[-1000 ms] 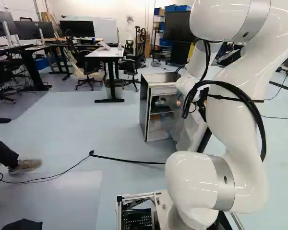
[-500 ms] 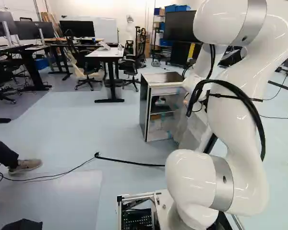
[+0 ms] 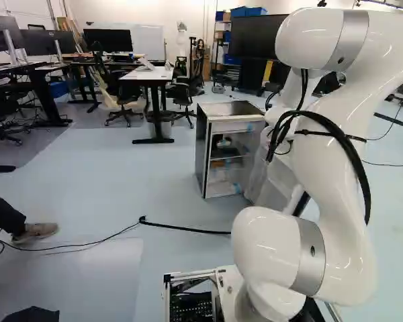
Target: Open the fridge door
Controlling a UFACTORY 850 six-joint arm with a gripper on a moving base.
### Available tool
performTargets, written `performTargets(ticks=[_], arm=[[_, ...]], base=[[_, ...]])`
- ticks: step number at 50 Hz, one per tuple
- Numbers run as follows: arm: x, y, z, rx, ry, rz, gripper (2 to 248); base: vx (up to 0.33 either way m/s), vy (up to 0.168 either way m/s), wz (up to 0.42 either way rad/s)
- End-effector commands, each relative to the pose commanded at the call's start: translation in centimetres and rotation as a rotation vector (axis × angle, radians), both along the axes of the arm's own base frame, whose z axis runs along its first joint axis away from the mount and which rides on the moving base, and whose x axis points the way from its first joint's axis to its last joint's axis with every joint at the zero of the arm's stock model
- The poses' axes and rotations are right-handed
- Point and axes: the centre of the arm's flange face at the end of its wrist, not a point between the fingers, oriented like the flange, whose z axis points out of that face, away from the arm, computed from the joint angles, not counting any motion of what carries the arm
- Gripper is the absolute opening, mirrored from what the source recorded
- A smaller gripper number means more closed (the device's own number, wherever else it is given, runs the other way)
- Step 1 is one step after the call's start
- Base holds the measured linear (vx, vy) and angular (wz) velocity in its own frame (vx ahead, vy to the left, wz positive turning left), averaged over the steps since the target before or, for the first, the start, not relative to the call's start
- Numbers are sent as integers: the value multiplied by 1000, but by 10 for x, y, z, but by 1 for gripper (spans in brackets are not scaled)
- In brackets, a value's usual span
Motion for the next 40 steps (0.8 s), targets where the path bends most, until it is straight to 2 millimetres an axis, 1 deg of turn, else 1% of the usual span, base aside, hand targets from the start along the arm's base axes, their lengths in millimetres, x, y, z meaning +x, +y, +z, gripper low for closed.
performTargets(ticks=[25, 33, 40], arm=[[7, -51, -2, -17, -30, -69, 247], [8, -54, -2, -19, -32, -73, 247], [6, -49, -1, -26, -21, -48, 247]], base=[[0, 0, 0], [0, 0, 0], [0, 0, 0]])
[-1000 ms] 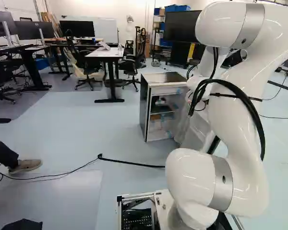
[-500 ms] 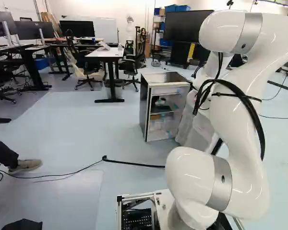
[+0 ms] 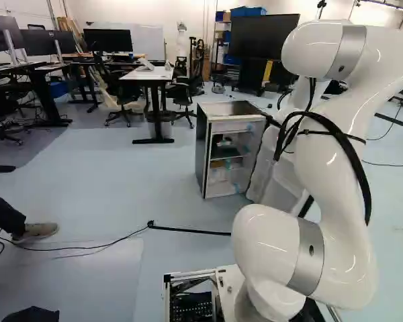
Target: Open the fridge door
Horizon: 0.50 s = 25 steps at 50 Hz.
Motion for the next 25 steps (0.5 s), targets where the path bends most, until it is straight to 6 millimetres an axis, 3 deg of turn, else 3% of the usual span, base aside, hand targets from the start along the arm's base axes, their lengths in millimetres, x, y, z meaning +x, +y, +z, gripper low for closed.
performTargets(ticks=[25], arm=[[-15, 44, 8, -55, 82, 207, 247]], base=[[0, 0, 0]])
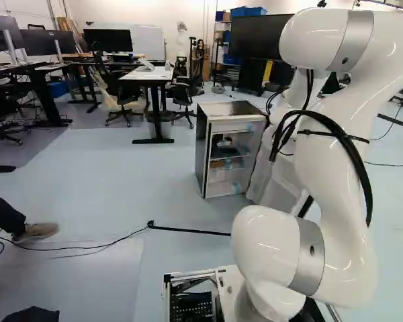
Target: Open the fridge door
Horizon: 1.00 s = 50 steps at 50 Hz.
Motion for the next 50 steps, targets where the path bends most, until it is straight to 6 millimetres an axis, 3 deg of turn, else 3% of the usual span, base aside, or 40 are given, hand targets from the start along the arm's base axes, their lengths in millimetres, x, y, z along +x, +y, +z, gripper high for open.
performTargets(ticks=[50], arm=[[-29, 100, 9, -47, 130, 505, 247]], base=[[0, 0, 0]])
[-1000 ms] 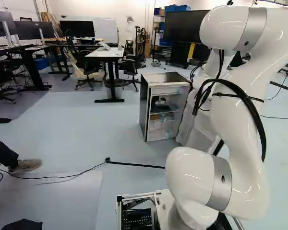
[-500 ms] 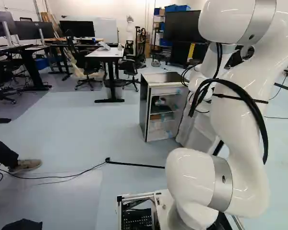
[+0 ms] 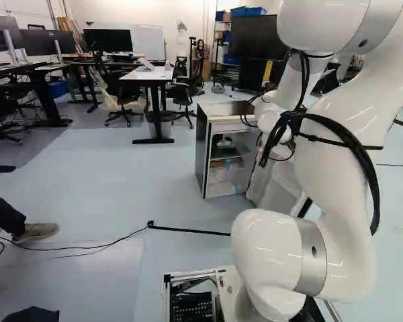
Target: Open the fridge door
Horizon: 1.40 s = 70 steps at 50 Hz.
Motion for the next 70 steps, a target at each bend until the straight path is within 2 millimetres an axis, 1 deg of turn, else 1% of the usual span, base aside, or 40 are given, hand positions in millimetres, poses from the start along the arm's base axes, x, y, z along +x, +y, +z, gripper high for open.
performTargets(ticks=[28, 33, 40, 56, 70], arm=[[-20, 58, 1, -22, 73, 299, 247], [-22, 66, 1, -27, 86, 348, 247], [-22, 69, 1, -31, 95, 382, 247], [-23, 71, 1, -36, 97, 394, 247], [-27, 78, 3, -55, 99, 425, 247]], base=[[0, 0, 0], [0, 0, 0], [0, 0, 0], [0, 0, 0], [0, 0, 0]])
